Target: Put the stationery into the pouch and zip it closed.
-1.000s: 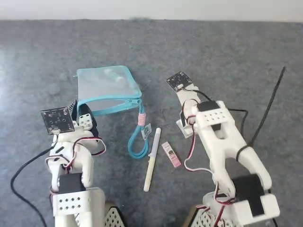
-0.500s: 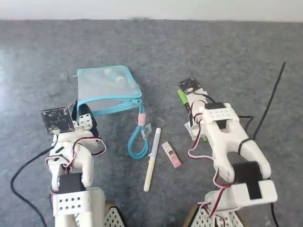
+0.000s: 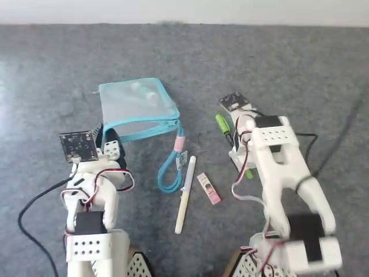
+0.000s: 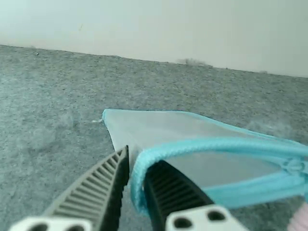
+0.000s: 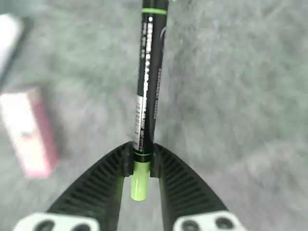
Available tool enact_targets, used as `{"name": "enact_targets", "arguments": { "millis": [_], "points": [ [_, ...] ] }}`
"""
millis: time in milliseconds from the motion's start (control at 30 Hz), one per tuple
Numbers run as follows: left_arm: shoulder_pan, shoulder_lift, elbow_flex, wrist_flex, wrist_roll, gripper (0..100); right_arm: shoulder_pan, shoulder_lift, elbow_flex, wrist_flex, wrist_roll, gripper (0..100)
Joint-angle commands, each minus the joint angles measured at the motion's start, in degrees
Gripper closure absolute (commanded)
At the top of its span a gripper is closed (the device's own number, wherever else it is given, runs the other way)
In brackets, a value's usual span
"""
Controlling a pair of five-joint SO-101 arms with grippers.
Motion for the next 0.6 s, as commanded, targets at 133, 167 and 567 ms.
{"name": "enact_targets", "arguments": {
  "millis": [133, 167, 567],
  "points": [
    [1.5, -0.7, -0.3, -0.3, 0.5, 99, -12.7, -29.8, -11.1, 27.9, 7.6, 99.1],
    [1.5, -0.7, -0.3, -0.3, 0.5, 99, -15.2, -32.0, -11.2, 27.9, 7.4, 99.1],
    [1.5, -0.4, 0.3, -1.8, 0.4, 99, -28.4, -16.3, -20.7, 27.5, 1.2, 99.1]
  ]
}}
